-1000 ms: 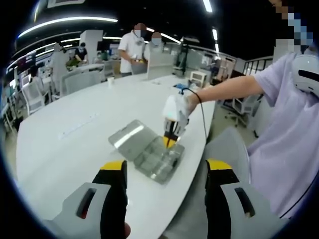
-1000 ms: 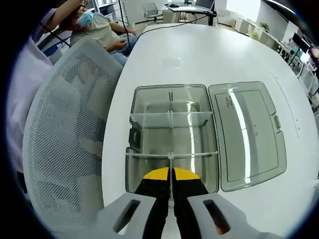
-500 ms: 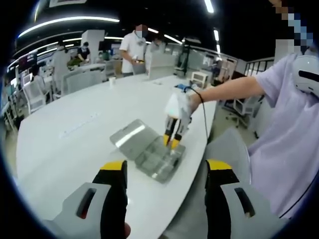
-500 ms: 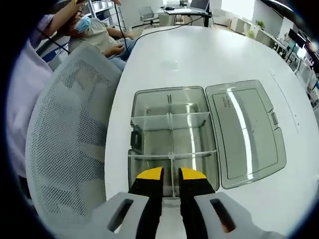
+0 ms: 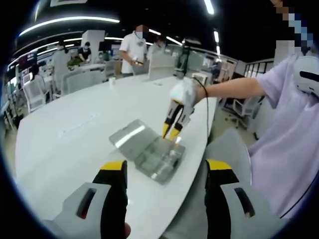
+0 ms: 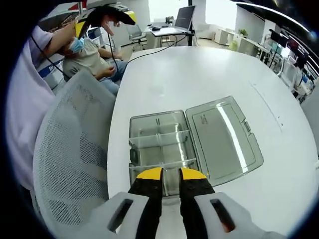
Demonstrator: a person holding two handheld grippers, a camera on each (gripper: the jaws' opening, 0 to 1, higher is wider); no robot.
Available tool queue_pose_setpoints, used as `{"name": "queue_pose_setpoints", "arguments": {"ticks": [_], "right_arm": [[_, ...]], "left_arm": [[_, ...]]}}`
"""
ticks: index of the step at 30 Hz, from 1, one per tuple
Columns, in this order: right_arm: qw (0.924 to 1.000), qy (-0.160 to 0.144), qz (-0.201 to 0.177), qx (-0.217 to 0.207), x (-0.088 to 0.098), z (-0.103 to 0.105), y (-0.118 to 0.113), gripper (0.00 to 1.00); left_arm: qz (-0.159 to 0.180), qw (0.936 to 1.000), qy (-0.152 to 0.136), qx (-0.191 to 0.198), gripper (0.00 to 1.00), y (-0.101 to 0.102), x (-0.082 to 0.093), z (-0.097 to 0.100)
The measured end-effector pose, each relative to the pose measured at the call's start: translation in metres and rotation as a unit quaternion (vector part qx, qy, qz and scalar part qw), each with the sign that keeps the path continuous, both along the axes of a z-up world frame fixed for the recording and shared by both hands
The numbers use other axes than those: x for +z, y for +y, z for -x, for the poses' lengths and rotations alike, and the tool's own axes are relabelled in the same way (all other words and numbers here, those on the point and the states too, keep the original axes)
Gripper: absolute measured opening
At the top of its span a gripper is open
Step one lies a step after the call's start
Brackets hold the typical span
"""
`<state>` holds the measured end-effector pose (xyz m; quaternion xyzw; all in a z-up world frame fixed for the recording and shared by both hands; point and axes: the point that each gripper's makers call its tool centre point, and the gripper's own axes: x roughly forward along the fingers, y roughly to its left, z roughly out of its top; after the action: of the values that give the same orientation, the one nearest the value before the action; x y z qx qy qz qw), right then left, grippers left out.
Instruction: Insert the divider into the dual guide fixture by aligning both edges with the guide slots and pushing it downward to the bottom, including one-sided entry, uneven engagement, binding, and posture correction.
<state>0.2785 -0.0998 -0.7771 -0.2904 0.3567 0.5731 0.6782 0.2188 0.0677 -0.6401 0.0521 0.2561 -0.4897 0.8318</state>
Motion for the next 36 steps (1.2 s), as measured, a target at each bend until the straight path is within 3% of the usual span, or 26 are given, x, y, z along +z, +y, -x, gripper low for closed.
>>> {"name": "queue_pose_setpoints", "arguments": {"ticks": [11, 24, 29, 36], "right_arm": [[0.9959, -0.047, -0.067, -0.039, 0.044, -0.002, 0.006, 0.08], [0.9727, -0.137, -0.16, -0.097, 0.117, 0.006, 0.002, 0.09], [0.9641, -0.155, -0.185, -0.11, 0.128, 0.019, 0.003, 0.09], [0.9524, -0.17, -0.218, -0.129, 0.129, 0.043, 0.002, 0.08]], "left_arm": [[0.006, 0.9999, -0.006, 0.007, 0.6, 0.006, 0.001, 0.003], [0.006, 0.9996, -0.006, 0.026, 0.6, 0.015, -0.009, 0.002], [0.006, 0.9992, -0.002, 0.04, 0.6, 0.02, -0.017, 0.0], [0.005, 0.9986, 0.007, 0.052, 0.6, 0.027, -0.026, -0.001]]}}
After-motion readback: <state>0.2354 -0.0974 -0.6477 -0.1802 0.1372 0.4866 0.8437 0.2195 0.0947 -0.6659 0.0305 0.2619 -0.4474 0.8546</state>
